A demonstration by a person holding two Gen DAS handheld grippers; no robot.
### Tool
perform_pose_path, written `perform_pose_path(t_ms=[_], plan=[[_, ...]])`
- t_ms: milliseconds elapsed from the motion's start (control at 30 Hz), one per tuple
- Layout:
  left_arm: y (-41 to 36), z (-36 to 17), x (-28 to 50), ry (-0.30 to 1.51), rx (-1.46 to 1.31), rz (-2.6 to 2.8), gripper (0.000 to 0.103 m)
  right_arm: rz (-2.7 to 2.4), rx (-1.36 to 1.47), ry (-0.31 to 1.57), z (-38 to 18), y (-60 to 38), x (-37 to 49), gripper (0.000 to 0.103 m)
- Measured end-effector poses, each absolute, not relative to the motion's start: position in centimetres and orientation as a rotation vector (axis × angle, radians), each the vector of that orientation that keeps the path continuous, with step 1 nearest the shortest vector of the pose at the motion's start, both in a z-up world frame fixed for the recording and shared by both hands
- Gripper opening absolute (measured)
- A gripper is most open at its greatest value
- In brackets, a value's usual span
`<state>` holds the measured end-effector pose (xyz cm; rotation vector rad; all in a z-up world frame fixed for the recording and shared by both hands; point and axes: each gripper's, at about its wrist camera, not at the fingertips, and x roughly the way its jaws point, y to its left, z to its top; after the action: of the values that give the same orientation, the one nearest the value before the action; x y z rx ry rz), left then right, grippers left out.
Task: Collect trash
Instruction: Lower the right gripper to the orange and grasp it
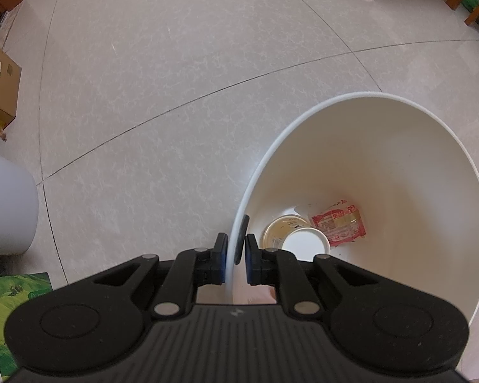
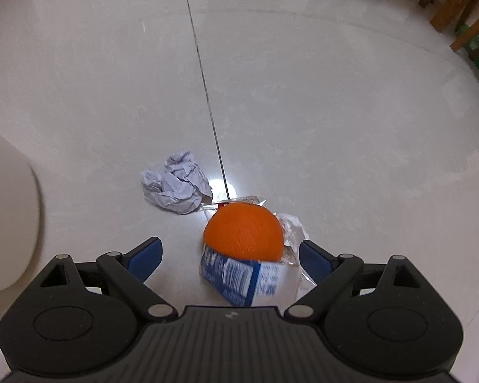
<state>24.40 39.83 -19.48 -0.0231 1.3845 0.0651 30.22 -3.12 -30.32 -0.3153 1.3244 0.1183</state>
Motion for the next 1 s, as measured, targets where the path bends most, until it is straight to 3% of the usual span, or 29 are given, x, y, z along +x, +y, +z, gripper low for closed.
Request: perform_pose_path(t_ms=[267, 533, 800, 1000], plan=[[40.0, -19.5, 24.4, 1.384, -0.020, 0.063, 0.009, 0.048, -0.243, 1.427, -33.8, -3.6, 33.7, 0.094], [39.9, -19.5, 24.3, 1.382, -0.017, 0.063, 0.009, 0.019, -0.240, 1.461, -34.9, -4.1, 34.3, 0.078], [39.9, -19.5, 24.3, 1.383, -0.022, 0.063, 0.009, 0.029, -0.246, 1.449, -33.7, -4.5, 34.0, 0.076], [39.8, -19.4, 24.4, 1.384, -0.015, 0.063, 0.010, 0.087, -0.257, 1.422, -29.5, -4.3, 32.5, 0.075]])
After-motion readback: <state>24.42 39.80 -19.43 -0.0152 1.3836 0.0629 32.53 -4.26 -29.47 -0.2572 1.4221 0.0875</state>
